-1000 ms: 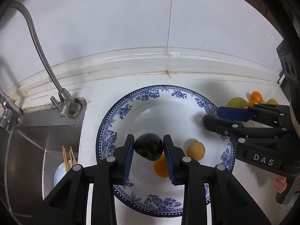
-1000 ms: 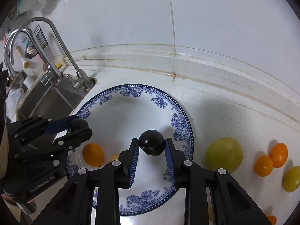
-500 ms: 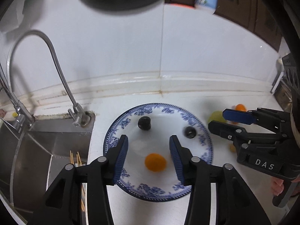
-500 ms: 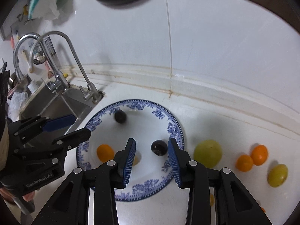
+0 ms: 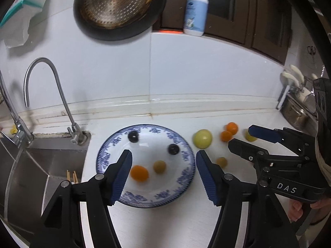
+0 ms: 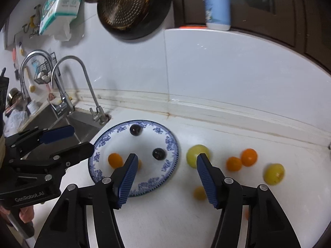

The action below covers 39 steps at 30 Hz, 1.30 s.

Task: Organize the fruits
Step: 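Withdraw both tools from the plate toward the remaining fruits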

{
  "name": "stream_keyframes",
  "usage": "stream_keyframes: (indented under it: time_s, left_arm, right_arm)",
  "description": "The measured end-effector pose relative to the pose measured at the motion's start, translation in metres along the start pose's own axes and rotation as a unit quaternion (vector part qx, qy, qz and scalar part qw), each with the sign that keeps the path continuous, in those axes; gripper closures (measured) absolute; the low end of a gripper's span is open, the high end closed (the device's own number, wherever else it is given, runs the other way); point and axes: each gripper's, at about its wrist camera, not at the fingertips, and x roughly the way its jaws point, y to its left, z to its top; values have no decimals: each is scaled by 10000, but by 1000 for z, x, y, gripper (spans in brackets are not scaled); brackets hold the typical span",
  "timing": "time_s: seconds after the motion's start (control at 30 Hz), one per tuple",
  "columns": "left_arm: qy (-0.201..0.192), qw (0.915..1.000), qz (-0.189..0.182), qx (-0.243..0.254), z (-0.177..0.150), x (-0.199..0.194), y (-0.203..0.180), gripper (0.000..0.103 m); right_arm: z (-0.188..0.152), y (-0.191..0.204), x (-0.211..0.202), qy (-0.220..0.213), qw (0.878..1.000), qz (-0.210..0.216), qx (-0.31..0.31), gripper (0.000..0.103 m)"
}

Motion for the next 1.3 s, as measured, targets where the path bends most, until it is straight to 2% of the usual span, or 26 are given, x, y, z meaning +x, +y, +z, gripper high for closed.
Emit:
stream_keyframes:
  time_s: [0.1,0.17,0.37,0.43,0.73,1.0,1.3]
  left_arm:
    - [-52,9999,-48,85,-3,-8,-11,35]
    - [-68,9998,-94,135,-5,-12,-18,33]
    - [-68,9992,-255,312,-10,-16,-38,30]
    - [-92,9987,-277,422,-11,-16,-46,27]
    - [-103,9957,-445,809,-16,-6,-78,24]
    - [64,9922,-563,1106,-22,25,-98,24]
    - [390,9888,-616,1302,-33,69,-111,24]
  right_arm:
    - [-6,-7,-16,-92,9998,-112,114,41]
    - [-10,-9,-24,-160,9996,-179,154,36]
    - [-22,-21,-50,-307,9981,-504,193,36]
    - [-26,-27,-57,-320,9976,-571,233,36]
    - [-45,-51,-76,-311,9942,-977,338,36]
    - [-62,-79,-68,-108,9894,-1374,468,36]
    - [-83,-106,-42,304,9867,-1458,652,36]
